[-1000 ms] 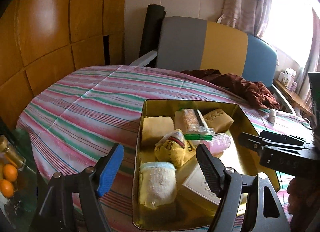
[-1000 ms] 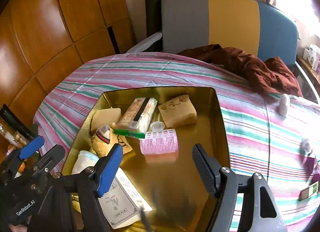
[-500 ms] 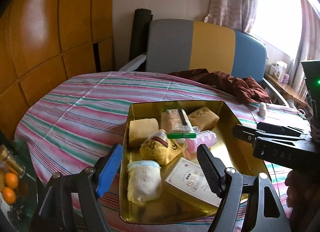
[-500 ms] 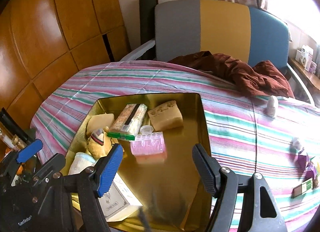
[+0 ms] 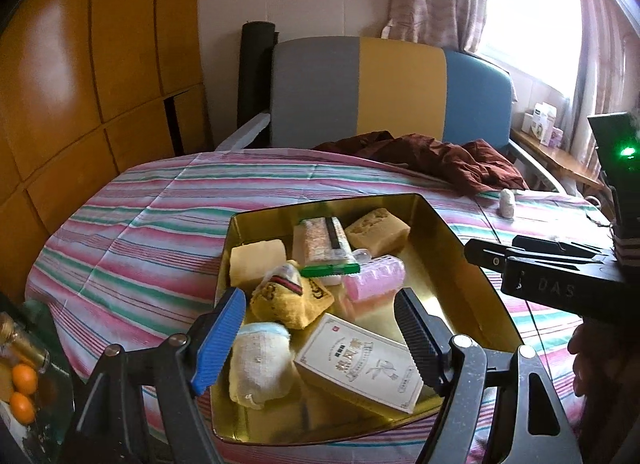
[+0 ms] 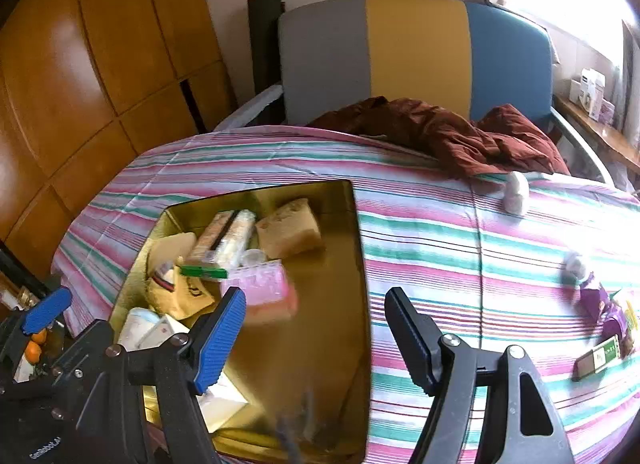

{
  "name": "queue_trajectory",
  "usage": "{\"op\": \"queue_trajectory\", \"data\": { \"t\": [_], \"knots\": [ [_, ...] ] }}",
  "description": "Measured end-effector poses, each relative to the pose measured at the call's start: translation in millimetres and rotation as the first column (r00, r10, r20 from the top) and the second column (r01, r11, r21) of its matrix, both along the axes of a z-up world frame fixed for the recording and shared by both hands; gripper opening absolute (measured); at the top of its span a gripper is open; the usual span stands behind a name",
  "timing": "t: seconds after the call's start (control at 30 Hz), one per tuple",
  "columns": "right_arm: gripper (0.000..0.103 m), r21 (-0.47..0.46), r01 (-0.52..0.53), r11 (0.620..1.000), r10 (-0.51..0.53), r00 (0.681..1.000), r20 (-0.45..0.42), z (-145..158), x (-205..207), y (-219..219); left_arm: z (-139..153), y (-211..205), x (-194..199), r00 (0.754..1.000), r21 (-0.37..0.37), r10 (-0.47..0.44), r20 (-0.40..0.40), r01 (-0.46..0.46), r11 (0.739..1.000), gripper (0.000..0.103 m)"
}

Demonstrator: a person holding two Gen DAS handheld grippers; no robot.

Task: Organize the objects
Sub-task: 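Move both grippers back toward the white wrapped balls and purple packets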

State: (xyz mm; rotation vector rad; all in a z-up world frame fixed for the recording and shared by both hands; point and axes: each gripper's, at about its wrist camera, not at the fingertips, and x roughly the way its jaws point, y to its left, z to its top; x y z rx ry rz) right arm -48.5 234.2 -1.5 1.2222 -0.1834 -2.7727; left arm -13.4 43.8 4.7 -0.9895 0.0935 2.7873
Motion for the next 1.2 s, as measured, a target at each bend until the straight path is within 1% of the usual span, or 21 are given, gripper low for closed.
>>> {"op": "queue_trajectory", "data": {
  "t": [0.2, 0.43, 0.73, 0.97, 1.1, 1.2],
  "knots": [
    [0.073, 0.000, 0.049, 0.999, -0.049, 0.999, 0.009, -4, 2, 24, 3, 13, -1, 0.999, -0.018, -0.033, -0.006, 0.033, 0.999, 0.078],
    [0.073, 0.031, 0.117, 0.993, -0.117, 0.993, 0.004, -2, 1, 64, 7, 32, -4, 0.997, -0.038, -0.076, -0.011, 0.076, 0.996, 0.080],
    [0.073, 0.135, 0.211, 0.968, -0.210, 0.977, -0.025, 10, -7, 136, 11, 62, -10, 0.989, -0.057, -0.145, -0.011, 0.144, 0.988, 0.080],
    [0.073, 0.217, 0.298, 0.930, -0.295, 0.954, -0.045, 12, -19, 205, 11, 89, -15, 0.980, -0.078, -0.201, -0.004, 0.200, 0.977, 0.080],
    [0.073, 0.207, 0.352, 0.913, -0.349, 0.936, -0.050, 5, -23, 243, 10, 104, -20, 0.974, -0.091, -0.226, 0.006, 0.226, 0.970, 0.080],
    [0.073, 0.145, 0.400, 0.905, -0.399, 0.916, -0.038, -7, -21, 268, 8, 116, -23, 0.969, -0.102, -0.245, 0.017, 0.245, 0.964, 0.080]
  ]
}}
